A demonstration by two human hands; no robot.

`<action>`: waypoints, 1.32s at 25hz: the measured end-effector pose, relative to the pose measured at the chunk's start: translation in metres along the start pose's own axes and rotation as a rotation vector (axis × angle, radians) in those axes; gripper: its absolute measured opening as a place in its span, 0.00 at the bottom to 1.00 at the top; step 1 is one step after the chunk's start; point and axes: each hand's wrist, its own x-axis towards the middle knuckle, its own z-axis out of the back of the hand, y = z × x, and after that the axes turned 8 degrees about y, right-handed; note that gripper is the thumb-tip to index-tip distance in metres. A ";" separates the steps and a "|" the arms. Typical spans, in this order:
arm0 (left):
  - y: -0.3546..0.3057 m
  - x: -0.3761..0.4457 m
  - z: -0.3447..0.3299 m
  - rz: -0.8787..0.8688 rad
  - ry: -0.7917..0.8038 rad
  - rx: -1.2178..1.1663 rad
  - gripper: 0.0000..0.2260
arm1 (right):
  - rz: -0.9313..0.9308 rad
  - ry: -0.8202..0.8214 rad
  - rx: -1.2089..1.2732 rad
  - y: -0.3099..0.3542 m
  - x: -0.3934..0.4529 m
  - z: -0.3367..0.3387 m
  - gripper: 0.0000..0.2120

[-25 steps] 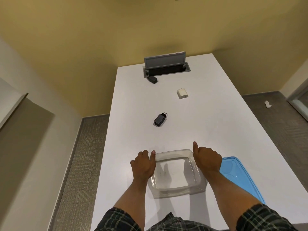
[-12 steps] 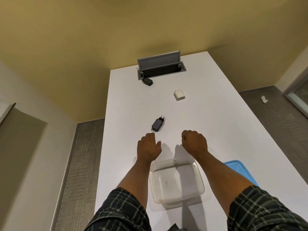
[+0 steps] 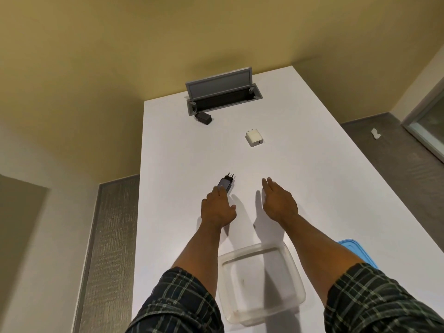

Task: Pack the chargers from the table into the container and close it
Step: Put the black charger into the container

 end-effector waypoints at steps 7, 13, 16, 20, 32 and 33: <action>0.006 0.036 -0.004 0.078 -0.055 -0.023 0.33 | 0.044 0.080 -0.045 -0.003 0.015 -0.030 0.29; 0.001 0.062 -0.013 0.128 -0.059 -0.039 0.28 | 0.038 0.097 -0.068 -0.008 0.031 -0.038 0.31; 0.000 0.069 -0.016 0.150 -0.064 -0.043 0.24 | 0.029 0.125 -0.077 -0.014 0.033 -0.045 0.31; 0.001 0.070 -0.019 0.182 -0.069 -0.058 0.20 | 0.018 0.144 -0.093 -0.015 0.032 -0.049 0.29; -0.012 0.025 -0.006 0.164 -0.086 -0.714 0.21 | 0.022 0.286 0.018 -0.024 0.008 -0.026 0.28; -0.015 0.018 -0.002 0.194 -0.070 -0.798 0.26 | 0.021 0.283 0.023 -0.022 0.002 -0.020 0.27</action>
